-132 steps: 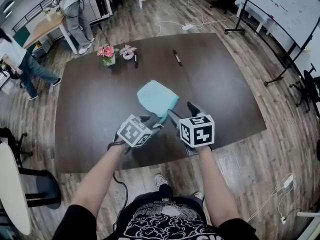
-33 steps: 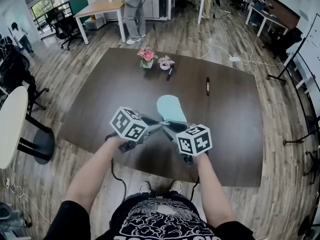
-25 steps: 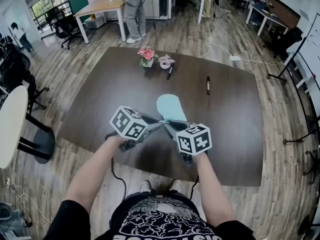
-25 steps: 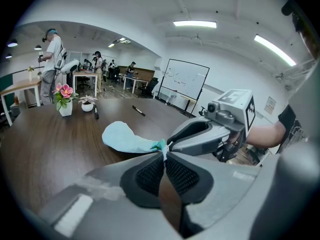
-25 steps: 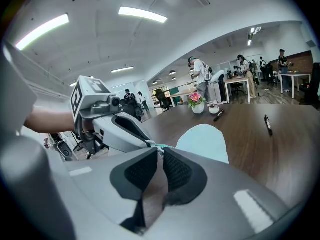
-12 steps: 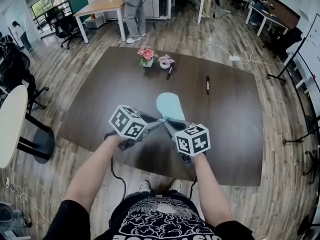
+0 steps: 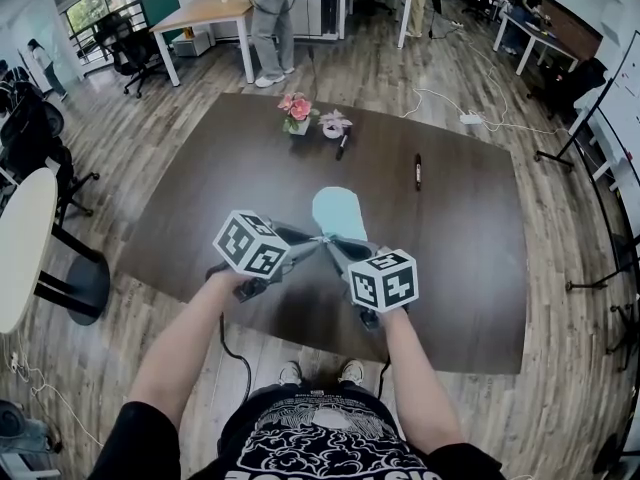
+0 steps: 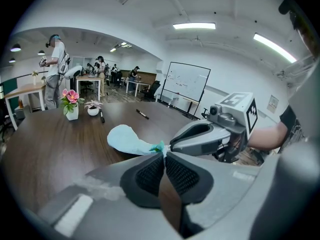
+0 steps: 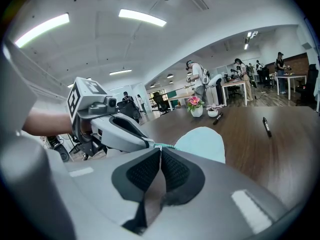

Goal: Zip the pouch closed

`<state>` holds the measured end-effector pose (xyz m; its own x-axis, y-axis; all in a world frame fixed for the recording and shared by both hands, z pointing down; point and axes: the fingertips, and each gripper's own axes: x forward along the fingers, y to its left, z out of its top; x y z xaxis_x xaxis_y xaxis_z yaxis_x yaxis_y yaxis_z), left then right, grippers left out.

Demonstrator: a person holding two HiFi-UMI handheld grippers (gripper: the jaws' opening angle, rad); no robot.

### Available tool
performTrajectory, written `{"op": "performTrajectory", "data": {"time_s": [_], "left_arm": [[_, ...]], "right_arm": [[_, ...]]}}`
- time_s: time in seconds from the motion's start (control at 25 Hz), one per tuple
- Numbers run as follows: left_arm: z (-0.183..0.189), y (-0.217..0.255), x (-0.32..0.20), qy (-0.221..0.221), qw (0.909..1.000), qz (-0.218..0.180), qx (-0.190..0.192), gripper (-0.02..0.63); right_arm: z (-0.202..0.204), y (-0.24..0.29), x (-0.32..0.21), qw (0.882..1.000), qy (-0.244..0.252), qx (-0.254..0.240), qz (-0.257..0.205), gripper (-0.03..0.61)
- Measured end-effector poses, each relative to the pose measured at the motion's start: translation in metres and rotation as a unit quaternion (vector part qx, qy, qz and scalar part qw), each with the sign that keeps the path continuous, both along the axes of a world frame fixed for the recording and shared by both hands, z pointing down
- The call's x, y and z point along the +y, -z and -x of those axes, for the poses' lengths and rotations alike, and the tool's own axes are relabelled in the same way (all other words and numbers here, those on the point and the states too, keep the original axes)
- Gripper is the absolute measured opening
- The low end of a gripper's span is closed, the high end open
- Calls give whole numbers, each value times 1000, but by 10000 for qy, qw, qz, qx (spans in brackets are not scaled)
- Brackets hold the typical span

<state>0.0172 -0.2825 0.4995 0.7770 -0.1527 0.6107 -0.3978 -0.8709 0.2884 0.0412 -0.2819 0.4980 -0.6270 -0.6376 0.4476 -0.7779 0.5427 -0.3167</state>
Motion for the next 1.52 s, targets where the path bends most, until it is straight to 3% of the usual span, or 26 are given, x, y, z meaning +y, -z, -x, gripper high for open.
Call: {"op": "performTrajectory", "data": {"time_s": [0.56,1.52], "left_arm": [[11,2,-3,142,9999,0,7,21],[22,0,-14,437,9990,-65,28,21]], "right_arm": [[0,0,-2,9997,-113,-187,147,9],[-9,-2,-8,9993,-344,-23,129,9]]}}
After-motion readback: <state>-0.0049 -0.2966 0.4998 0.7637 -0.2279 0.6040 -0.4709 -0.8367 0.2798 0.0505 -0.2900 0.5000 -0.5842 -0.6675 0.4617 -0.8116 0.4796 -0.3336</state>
